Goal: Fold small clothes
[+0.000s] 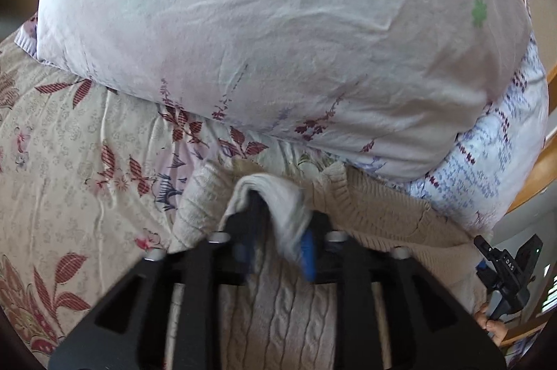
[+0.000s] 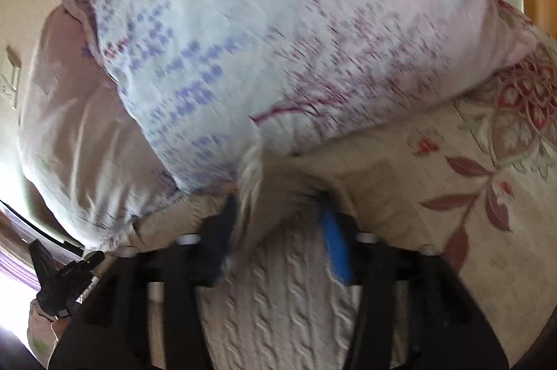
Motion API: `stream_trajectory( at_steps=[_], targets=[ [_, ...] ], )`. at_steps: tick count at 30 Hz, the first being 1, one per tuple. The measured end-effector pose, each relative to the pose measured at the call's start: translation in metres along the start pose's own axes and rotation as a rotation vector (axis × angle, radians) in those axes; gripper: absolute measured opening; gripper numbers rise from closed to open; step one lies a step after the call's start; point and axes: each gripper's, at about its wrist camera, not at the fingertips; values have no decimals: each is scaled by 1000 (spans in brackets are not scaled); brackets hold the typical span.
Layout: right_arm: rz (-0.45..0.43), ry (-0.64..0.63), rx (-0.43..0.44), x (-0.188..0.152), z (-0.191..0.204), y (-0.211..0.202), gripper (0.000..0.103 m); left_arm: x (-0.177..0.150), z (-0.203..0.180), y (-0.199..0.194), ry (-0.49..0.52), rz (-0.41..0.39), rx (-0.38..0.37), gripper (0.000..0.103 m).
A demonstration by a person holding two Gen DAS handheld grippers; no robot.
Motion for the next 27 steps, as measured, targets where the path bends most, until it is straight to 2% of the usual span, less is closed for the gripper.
stream_trajectory(
  at_steps=[2, 4, 5, 8, 10, 13, 16, 27],
  targets=[
    [-31, -19, 2, 2, 6, -6, 66, 2, -1, -6, -7, -16, -21, 48],
    [-51, -29, 5, 3, 7, -17, 66, 3, -2, -17, -3, -38, -11, 61],
    [-56, -28, 10, 2, 6, -20, 66, 2, -2, -23, 5, -49, -13, 61],
    [-73, -56, -9, -7, -2, -46, 65, -4, 1, -48, 62, -68, -33, 61],
    [-74, -86, -34, -15, -9, -60, 61, -15, 6, -63, 114, -66, -35, 59],
    [-40, -108, -46, -28, -22, -76, 55, -30, 17, -77, 157, -43, -37, 50],
    [7, -129, -50, -39, -32, -77, 52, -45, 23, -79, 172, -7, -42, 43],
    [94, -171, -80, -62, -25, -62, 50, -75, 34, -61, 187, 58, 7, 37]
  ],
)
Point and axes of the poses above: each gripper's, at about its wrist camera, not at the fingertips, and y roughly the way its jaws point, z to its left, x to its top, and after that the axes turned 4 degrees about -y, right-handed
